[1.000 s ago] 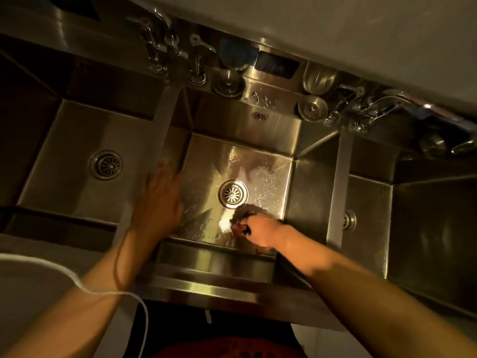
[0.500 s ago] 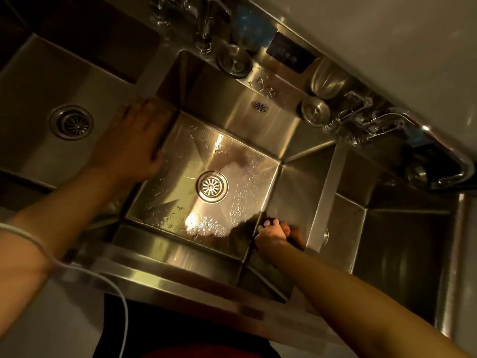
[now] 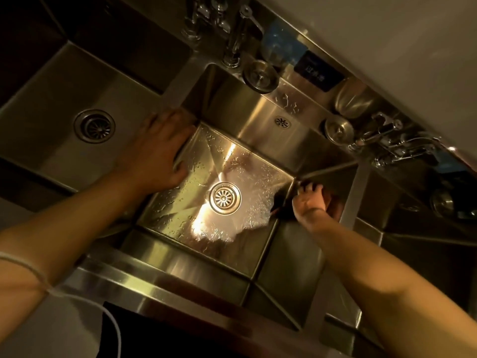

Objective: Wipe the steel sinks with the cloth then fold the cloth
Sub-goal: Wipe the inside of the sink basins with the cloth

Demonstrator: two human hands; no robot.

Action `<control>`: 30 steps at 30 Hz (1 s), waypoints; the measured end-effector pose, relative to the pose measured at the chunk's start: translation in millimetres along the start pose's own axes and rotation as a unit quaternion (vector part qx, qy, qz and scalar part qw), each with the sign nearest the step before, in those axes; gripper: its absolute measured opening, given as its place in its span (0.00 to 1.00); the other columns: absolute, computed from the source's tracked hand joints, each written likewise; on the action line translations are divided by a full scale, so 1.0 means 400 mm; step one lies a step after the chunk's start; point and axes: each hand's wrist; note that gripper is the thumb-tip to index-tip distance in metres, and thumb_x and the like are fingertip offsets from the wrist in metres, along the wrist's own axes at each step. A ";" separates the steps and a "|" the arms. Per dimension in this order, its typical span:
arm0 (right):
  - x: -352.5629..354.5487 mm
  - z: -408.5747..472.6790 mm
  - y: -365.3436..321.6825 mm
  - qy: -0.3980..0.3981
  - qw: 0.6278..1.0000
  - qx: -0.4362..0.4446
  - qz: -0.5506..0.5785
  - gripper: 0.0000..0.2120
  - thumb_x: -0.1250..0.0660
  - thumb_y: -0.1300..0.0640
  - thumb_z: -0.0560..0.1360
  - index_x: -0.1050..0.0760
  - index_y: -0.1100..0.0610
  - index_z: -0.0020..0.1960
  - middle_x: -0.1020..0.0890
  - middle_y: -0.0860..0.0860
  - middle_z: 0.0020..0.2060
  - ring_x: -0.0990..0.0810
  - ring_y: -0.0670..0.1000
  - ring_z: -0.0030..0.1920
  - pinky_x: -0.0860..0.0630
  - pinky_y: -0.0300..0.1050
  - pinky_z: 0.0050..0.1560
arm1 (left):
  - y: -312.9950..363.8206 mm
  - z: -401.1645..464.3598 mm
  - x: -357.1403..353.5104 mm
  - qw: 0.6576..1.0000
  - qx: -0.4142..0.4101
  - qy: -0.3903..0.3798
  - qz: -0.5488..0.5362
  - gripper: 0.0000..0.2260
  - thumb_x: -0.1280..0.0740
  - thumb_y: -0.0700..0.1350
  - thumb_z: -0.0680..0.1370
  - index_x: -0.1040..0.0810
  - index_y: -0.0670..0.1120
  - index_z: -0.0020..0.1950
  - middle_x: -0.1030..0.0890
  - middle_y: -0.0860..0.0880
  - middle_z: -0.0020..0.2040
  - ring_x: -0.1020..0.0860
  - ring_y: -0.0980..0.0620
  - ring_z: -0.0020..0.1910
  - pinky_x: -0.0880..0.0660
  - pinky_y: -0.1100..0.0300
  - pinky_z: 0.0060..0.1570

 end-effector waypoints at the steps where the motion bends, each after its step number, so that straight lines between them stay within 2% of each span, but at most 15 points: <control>1: 0.010 0.013 0.029 0.008 1.000 -0.017 -0.004 0.24 0.52 0.60 0.84 0.39 0.61 0.79 0.41 0.61 0.80 0.44 0.69 0.78 0.42 0.70 0.73 | -0.001 0.000 -0.002 1.000 -0.001 0.003 0.002 0.38 0.37 0.58 0.71 0.35 0.46 0.80 0.38 0.39 0.80 0.44 0.37 0.81 0.49 0.39 0.79; 6: 0.020 0.049 0.075 0.026 0.999 -0.028 -0.035 0.24 0.52 0.60 0.84 0.40 0.59 0.80 0.41 0.61 0.79 0.45 0.69 0.78 0.40 0.70 0.73 | -0.001 0.001 -0.010 1.000 -0.002 0.015 0.004 0.39 0.40 0.60 0.70 0.35 0.45 0.80 0.39 0.38 0.80 0.44 0.37 0.82 0.49 0.38 0.79; 10: -0.017 0.009 -0.034 -0.011 0.994 0.077 -0.072 0.21 0.48 0.56 0.84 0.28 0.55 0.74 0.32 0.57 0.76 0.38 0.64 0.76 0.39 0.65 0.73 | 0.000 0.003 -0.001 1.000 -0.001 -0.003 0.018 0.39 0.40 0.61 0.71 0.34 0.44 0.80 0.38 0.37 0.80 0.44 0.36 0.81 0.48 0.38 0.79; 14: -0.083 -0.109 -0.183 -0.056 0.981 0.181 -0.045 0.17 0.41 0.53 0.83 0.24 0.52 0.69 0.25 0.54 0.70 0.31 0.60 0.71 0.33 0.62 0.68 | -0.001 0.004 0.005 1.000 0.005 -0.008 0.013 0.39 0.41 0.61 0.71 0.34 0.44 0.80 0.38 0.38 0.81 0.44 0.37 0.82 0.48 0.38 0.79; 17: -0.116 -0.194 -0.253 -0.119 0.959 0.257 -0.021 0.18 0.33 0.47 0.80 0.23 0.51 0.68 0.25 0.53 0.70 0.32 0.59 0.71 0.33 0.64 0.69 | -0.002 0.005 -0.003 1.000 0.009 0.000 0.010 0.40 0.41 0.61 0.70 0.36 0.45 0.81 0.39 0.38 0.81 0.44 0.37 0.82 0.48 0.38 0.78; 20: -0.112 -0.235 -0.273 -0.126 0.947 0.295 -0.024 0.19 0.33 0.46 0.79 0.22 0.54 0.66 0.25 0.55 0.69 0.33 0.62 0.72 0.34 0.67 0.67 | -0.005 0.009 -0.012 0.999 0.043 0.028 0.004 0.43 0.39 0.60 0.70 0.44 0.47 0.83 0.41 0.39 0.81 0.44 0.37 0.81 0.49 0.40 0.78; 22: -0.088 -0.229 -0.259 -0.100 0.952 0.288 -0.014 0.17 0.34 0.49 0.80 0.22 0.55 0.66 0.25 0.55 0.69 0.34 0.63 0.72 0.34 0.68 0.67 | -0.005 0.011 -0.017 0.997 0.063 0.039 0.002 0.44 0.37 0.59 0.70 0.48 0.48 0.83 0.42 0.39 0.81 0.43 0.37 0.80 0.47 0.40 0.78; 24: -0.045 -0.202 -0.235 -0.061 0.958 0.279 0.000 0.15 0.38 0.54 0.83 0.23 0.57 0.67 0.26 0.56 0.70 0.34 0.63 0.73 0.39 0.67 0.72 | -0.005 0.012 -0.020 0.997 0.068 0.043 -0.003 0.44 0.37 0.58 0.70 0.48 0.48 0.83 0.41 0.39 0.81 0.43 0.37 0.80 0.47 0.40 0.78; 27: 0.042 -0.137 -0.202 0.055 0.953 0.299 0.005 0.17 0.42 0.57 0.82 0.25 0.58 0.69 0.29 0.57 0.72 0.36 0.62 0.74 0.43 0.64 0.74 | -0.003 0.012 -0.025 0.996 0.083 0.044 -0.008 0.44 0.37 0.56 0.69 0.47 0.45 0.83 0.41 0.39 0.81 0.43 0.38 0.81 0.48 0.43 0.79; 30: 0.168 -0.073 -0.173 0.195 0.934 0.298 -0.043 0.17 0.38 0.56 0.80 0.23 0.52 0.68 0.29 0.55 0.71 0.35 0.63 0.71 0.37 0.66 0.69 | -0.003 0.013 -0.030 0.994 0.099 0.040 -0.012 0.45 0.36 0.55 0.69 0.47 0.43 0.83 0.41 0.38 0.82 0.43 0.38 0.81 0.48 0.42 0.79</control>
Point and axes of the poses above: each hand's wrist, its own z-axis towards the middle knuckle, its own x-axis out of the back of the hand, y = z × x
